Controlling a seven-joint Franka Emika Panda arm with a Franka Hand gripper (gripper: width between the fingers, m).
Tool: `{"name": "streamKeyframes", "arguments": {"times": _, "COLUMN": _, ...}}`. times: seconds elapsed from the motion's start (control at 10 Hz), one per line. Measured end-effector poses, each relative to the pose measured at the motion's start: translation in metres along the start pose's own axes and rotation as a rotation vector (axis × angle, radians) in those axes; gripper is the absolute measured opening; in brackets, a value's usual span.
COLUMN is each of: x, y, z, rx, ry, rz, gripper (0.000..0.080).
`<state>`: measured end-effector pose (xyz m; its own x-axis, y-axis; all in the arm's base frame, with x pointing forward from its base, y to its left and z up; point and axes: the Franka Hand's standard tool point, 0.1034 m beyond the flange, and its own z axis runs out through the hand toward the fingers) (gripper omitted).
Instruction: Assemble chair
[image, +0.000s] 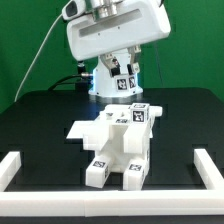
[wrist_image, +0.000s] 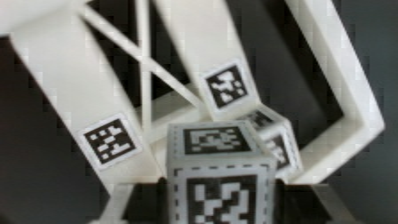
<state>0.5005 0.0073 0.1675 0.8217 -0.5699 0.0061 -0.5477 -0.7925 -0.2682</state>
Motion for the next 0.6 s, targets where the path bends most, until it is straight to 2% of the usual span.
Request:
{"name": "streamKeyframes", "arguments": {"times": 0.1, "x": -0.006, "y": 0.003, "z": 0.021, "rx": 0.012, "ry": -0.029, "rz": 0.073, "gripper": 0.0278}}
{"name": "streamKeyframes", "arguments": {"times": 0.2, "x": -0.003, "y": 0.000, "z": 0.017, "rx": 0.002, "ry": -0.024, "rz": 0.052, "gripper": 0.0278}}
{"name": "streamKeyframes", "arguments": {"times": 0.3, "x": -0.003, "y": 0.000, "z": 0.015, "rx": 0.006, "ry": -0.021, "rz": 0.053, "gripper": 0.0278}}
{"name": "streamKeyframes", "arguments": {"times": 0.4, "x": -0.001, "y": 0.005, "z": 0.015, "rx": -0.015, "ry": -0.025, "rz": 0.000, "gripper": 0.0278}}
{"name": "streamKeyframes", "arguments": {"times": 0.5, "x": 0.009, "y": 0.021, "z": 0.009, "rx": -0.077, "ry": -0.020, "rz": -0.110, "gripper": 0.0278}}
{"name": "streamKeyframes", "arguments": {"times": 0.6, "x": 0.018, "y": 0.030, "z": -0.002, "rx": -0.107, "ry": -0.026, "rz": -0.176, "gripper": 0.0278}}
